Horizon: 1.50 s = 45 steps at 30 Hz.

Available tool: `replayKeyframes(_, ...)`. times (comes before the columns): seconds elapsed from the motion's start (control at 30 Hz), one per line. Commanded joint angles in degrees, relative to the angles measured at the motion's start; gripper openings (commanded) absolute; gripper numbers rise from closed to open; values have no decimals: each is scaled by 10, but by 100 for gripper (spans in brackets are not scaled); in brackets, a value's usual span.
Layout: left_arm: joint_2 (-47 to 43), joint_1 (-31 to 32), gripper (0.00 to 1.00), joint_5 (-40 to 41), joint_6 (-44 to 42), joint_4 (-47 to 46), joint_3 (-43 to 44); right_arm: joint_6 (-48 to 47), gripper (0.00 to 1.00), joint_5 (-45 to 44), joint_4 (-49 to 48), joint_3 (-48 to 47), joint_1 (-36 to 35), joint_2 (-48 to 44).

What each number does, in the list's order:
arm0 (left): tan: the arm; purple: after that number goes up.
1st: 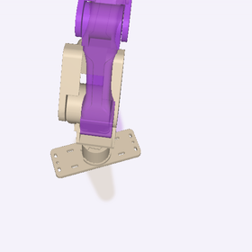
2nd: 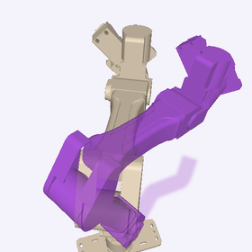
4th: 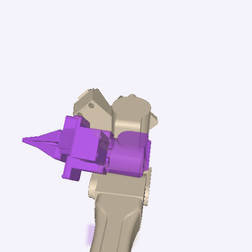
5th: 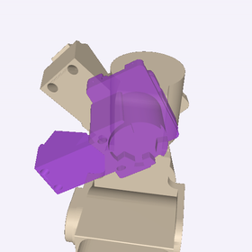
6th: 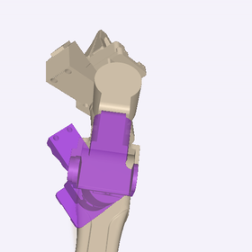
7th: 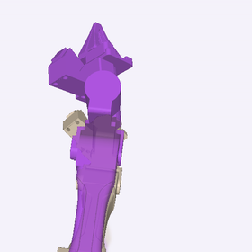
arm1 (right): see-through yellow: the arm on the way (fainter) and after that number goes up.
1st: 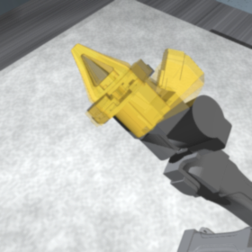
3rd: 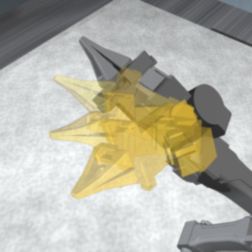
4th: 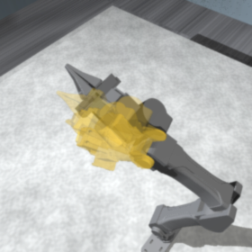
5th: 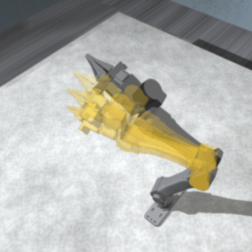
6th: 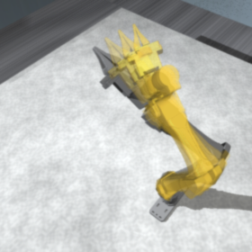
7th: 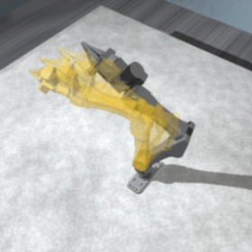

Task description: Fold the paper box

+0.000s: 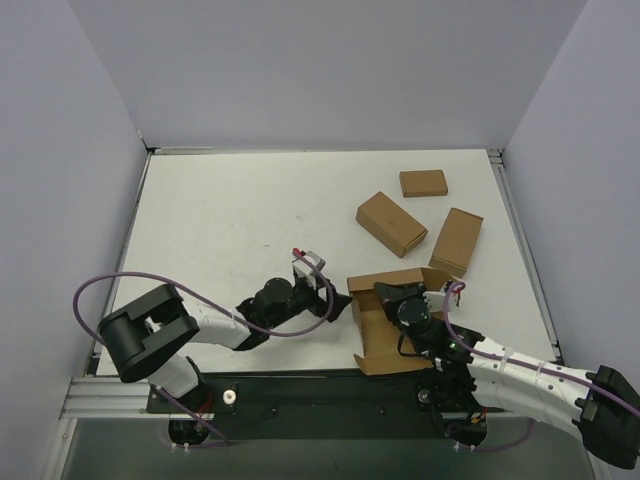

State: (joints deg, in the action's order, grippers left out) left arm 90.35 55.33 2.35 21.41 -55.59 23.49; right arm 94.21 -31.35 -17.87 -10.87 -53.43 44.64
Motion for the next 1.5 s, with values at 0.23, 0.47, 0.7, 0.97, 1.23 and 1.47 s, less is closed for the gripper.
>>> replayKeyframes(0.23, -88, -17, 93, -10, 72, 157, 72, -16, 0, 10, -10, -8, -16, 40)
replayKeyframes(0.47, -116, -19, 94, 21, 21, 298, 116, -17, 0, 7, -9, -11, -17, 43)
replayKeyframes(0.7, -138, -21, 96, -16, -27, 363, 118, -18, 0, 8, -9, -17, -18, 47)
replayKeyframes(0.97, -114, -23, 96, -62, -6, 352, 124, -20, 0, 11, -8, -23, -18, 55)
replayKeyframes(1.23, -76, -22, 96, -50, 24, 369, 159, -16, 0, 7, -12, -23, -20, 60)
replayKeyframes(1.47, -52, -8, 93, -10, 37, 417, 196, -13, 0, 3, -21, -26, -23, 69)
